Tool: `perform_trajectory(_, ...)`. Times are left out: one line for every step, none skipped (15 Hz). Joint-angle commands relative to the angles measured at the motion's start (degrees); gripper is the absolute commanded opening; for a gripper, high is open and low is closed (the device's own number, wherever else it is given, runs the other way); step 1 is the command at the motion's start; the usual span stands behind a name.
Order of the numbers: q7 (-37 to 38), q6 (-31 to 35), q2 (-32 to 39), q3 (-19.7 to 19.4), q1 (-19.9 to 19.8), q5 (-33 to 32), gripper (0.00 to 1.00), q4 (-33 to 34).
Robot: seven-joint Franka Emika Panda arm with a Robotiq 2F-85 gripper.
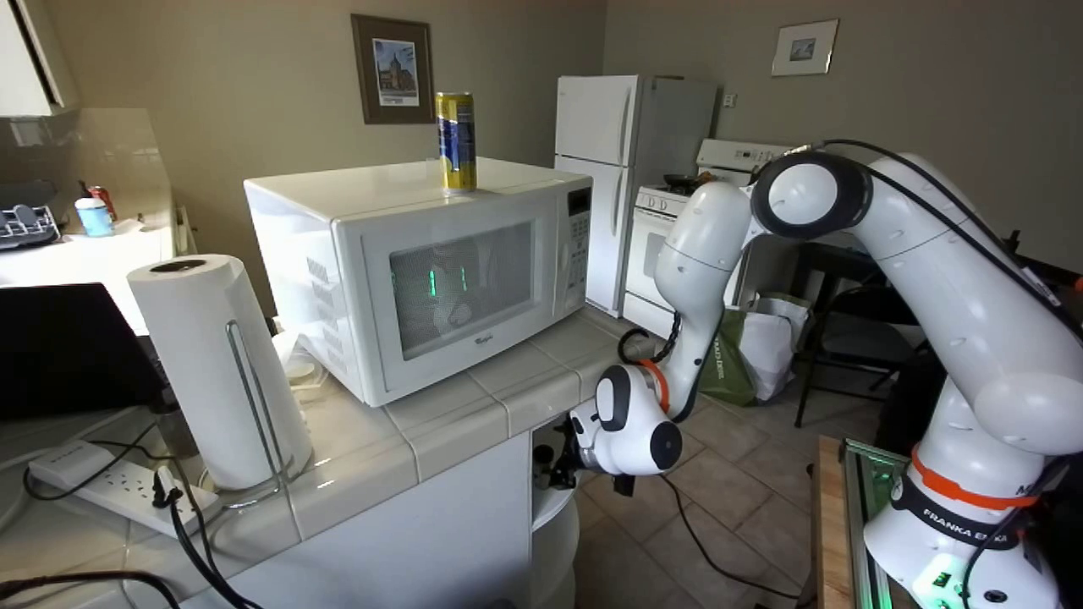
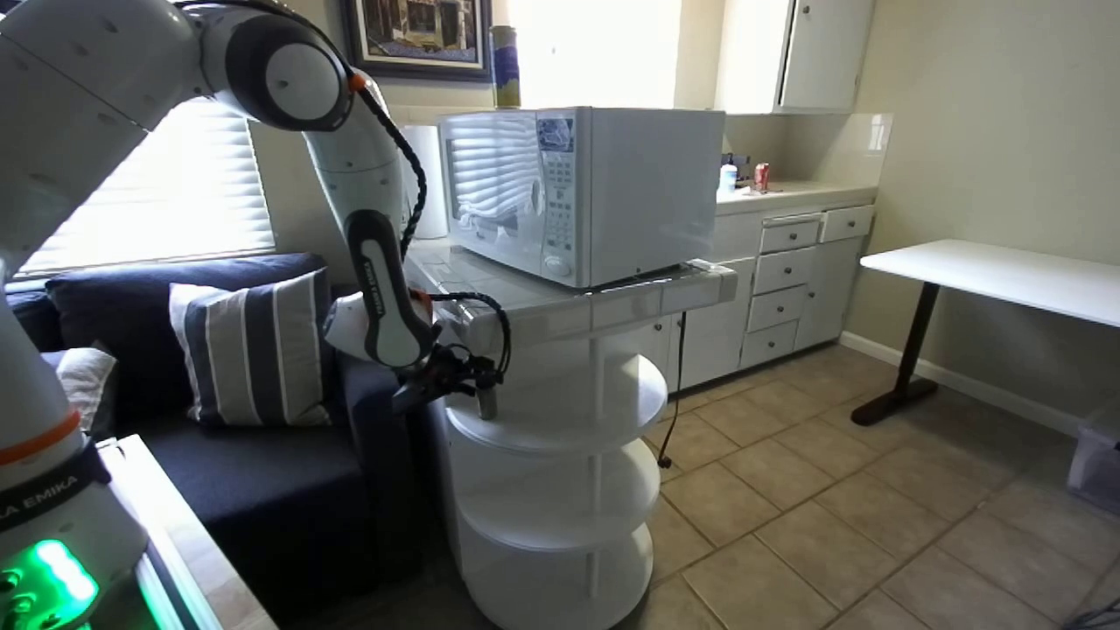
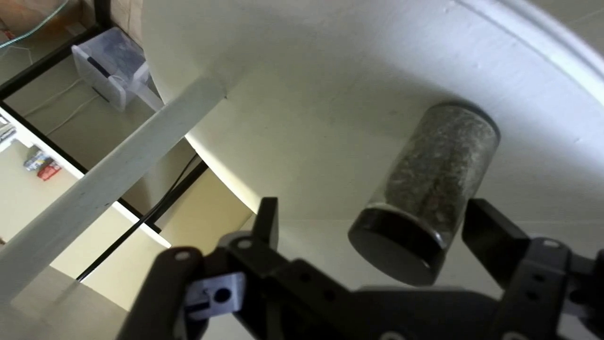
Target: Remove the spice bottle from the counter onto the top shelf of the kitchen counter
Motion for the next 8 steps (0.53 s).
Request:
perform_trajectory(1.74,1.21,-0.38,-0.45,0.90,0.00,1.00,-0.12)
perform_trajectory(1.71,2.14,-0.53,-0.27,0.81,0.00,1.00,-0.10)
perform_trajectory(1.77,3.60,-0.82,0.05,0.57,0.00,1.00,-0.09)
perform_trajectory(1.69,4.99,-1.14,0.32,0.40,0.04,1.00,-0.10)
perform_trajectory(1.51,7.30,-1.34,0.57,0.03,0.12,1.00,0.11)
perform_trajectory(1.29,9.54,-1.48,0.71,-0.35,0.12,1.00,0.29)
perform_trajectory(1.00,11.82,-1.64,0.76,-0.75,0.19,1.00,0.45)
perform_trajectory(0.76,13.71,-1.85,0.66,-1.19,0.22,1.00,0.40)
